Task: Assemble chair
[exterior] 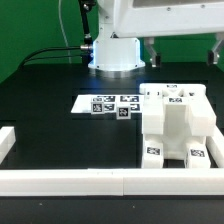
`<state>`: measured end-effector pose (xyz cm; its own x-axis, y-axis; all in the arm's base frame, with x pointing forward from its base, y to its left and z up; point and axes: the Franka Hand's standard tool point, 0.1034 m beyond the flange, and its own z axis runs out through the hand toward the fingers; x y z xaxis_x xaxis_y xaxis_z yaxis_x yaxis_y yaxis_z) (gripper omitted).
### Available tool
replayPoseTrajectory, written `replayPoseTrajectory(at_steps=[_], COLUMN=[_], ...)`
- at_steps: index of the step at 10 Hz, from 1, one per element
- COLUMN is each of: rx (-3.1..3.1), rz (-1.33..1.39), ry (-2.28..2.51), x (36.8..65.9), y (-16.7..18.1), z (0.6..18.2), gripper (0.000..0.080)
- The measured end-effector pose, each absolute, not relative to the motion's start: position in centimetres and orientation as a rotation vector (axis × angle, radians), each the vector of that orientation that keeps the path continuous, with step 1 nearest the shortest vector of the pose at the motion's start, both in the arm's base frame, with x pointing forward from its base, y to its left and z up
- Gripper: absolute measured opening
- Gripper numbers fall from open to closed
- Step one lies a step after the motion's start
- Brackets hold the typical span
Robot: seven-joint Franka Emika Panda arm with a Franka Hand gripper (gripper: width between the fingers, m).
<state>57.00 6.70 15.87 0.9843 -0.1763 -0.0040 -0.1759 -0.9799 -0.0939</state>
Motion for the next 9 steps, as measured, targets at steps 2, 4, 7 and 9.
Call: replayPoseTrajectory(at_steps=[2,4,7,9], rx=[-3.020,-3.024,-3.027,-3.003], rz=[0.007,0.012,0.029,0.083], ry=[0.271,0.270,0.203,0.236], x=[55.4,55.5,54.3,51.4], y=[5.9,6.0,4.8,0.7], z=[16.4,16.0,15.2,14.2], gripper=[0.0649,0.0649,0.0649,0.0649])
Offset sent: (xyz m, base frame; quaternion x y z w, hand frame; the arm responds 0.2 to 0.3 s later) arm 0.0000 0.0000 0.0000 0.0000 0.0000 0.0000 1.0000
